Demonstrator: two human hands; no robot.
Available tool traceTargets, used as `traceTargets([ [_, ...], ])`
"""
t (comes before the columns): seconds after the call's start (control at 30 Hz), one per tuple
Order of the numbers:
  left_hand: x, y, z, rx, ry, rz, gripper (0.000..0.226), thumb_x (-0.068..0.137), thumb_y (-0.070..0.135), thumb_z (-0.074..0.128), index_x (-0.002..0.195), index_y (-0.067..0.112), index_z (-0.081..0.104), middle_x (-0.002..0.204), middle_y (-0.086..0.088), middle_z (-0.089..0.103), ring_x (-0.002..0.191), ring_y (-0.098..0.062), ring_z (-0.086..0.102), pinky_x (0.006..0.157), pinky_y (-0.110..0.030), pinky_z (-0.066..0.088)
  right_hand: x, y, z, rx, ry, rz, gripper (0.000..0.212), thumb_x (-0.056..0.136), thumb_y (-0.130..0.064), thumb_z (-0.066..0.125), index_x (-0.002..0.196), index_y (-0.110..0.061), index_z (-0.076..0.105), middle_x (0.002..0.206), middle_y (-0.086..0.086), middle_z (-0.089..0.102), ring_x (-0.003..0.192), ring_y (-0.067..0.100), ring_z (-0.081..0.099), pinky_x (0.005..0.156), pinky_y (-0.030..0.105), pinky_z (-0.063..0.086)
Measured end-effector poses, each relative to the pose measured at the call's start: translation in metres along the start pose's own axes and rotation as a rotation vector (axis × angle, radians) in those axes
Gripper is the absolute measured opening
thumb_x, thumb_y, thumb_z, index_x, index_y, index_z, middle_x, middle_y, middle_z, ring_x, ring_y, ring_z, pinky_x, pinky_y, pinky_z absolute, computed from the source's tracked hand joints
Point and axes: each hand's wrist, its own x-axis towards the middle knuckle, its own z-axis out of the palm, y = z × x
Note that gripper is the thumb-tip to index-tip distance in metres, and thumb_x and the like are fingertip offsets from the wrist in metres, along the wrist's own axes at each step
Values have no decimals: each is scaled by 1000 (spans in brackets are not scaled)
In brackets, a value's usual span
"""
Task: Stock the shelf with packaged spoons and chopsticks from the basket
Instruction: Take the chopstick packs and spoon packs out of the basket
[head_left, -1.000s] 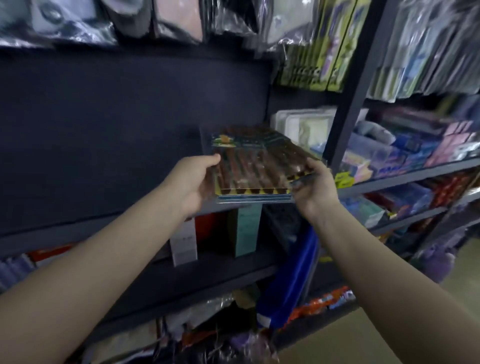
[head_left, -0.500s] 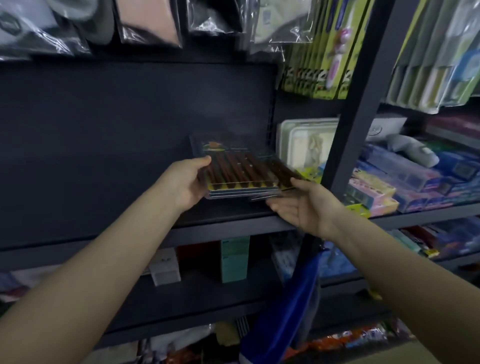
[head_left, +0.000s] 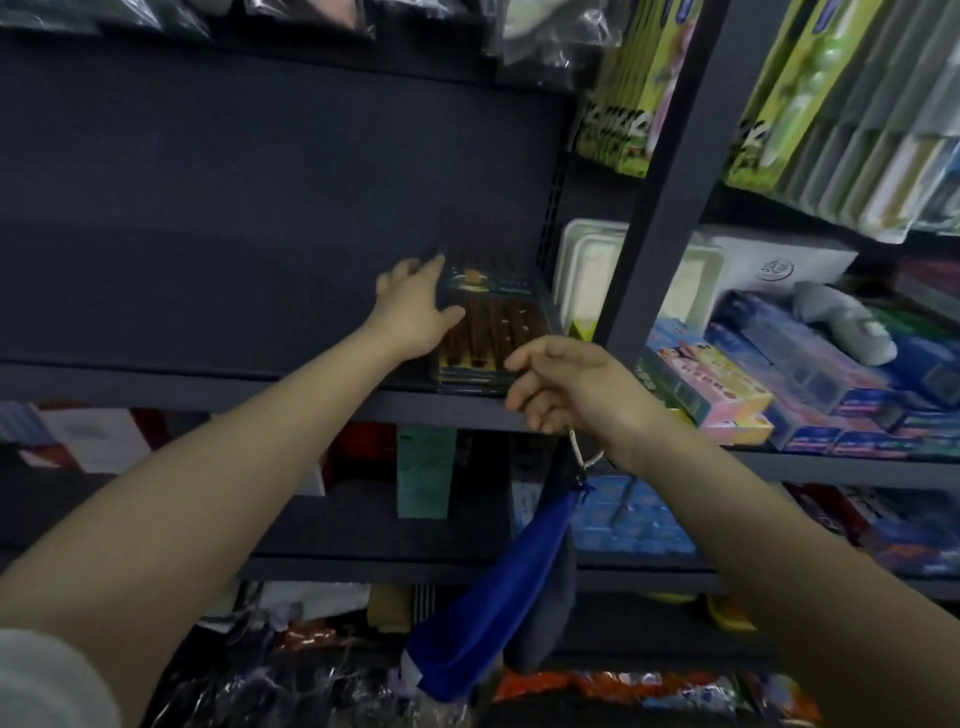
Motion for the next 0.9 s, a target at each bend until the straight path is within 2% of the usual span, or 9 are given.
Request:
traceTargets([
  [0.07,-12,-10,-14,13,-5,97,57,92,28,49,143,17,26,140,-7,42,128,-19,39,103,-27,32,5,3,11,-42,-40,-29,28,101,-14,33,85,-14,56,60,1,63,41,7,52,42,16,41],
  [0.13,-35,-29,-32,6,68,164,50,92,24,48,139,17,33,118,2,56,111,-11,51,90,-20,36,11,8,27,-89,-108,-54,26,100,-12,36,84,-15,56,61,1,63,43,7,51,44,17,41],
  [0.27,-111,-91,-69,265,286,312,53,89,13,50,138,14,32,102,2,55,92,-14,51,75,-27,40,33,25,81,-268,-318,-97,28,99,-13,40,79,-19,59,67,2,63,48,7,53,48,16,40],
  [0.4,-198,-173,-111,515,236,143,51,83,31,37,130,14,43,105,-10,62,93,-28,60,74,-33,50,47,47,178,-341,-553,-19,26,99,-16,41,82,-19,61,71,-2,65,54,6,56,54,16,44],
  [0.53,-289,-245,-169,627,233,-75,51,82,33,36,125,9,50,105,-12,61,93,-32,62,72,-31,49,37,66,300,-428,-791,-19,20,98,-14,42,87,-13,59,71,0,62,51,5,53,49,12,41],
  [0.67,-390,-314,-240,822,181,-263,42,84,24,42,120,9,56,101,-13,65,80,-32,66,51,-28,49,13,78,432,-488,-1022,-3,24,98,-18,44,80,-22,59,73,-3,63,58,8,55,55,17,43],
  [0.77,-455,-365,-299,835,88,-361,47,80,29,35,120,13,54,106,-13,65,80,-32,66,51,-31,52,-9,83,535,-479,-1074,24,24,98,-18,44,80,-22,59,73,-4,64,59,9,56,55,18,44],
  [0.87,-500,-397,-357,830,41,-405,36,76,18,53,112,13,59,96,-11,67,70,-31,66,45,-26,45,-26,98,630,-544,-1058,25,26,97,-16,45,75,-20,57,72,0,62,52,6,55,48,17,41],
  [0.9,-510,-409,-374,816,54,-405,35,78,20,49,110,12,59,96,-12,66,70,-31,65,47,-26,44,-29,106,657,-574,-1049,49,25,97,-16,45,75,-17,57,72,1,61,49,4,55,48,18,40],
])
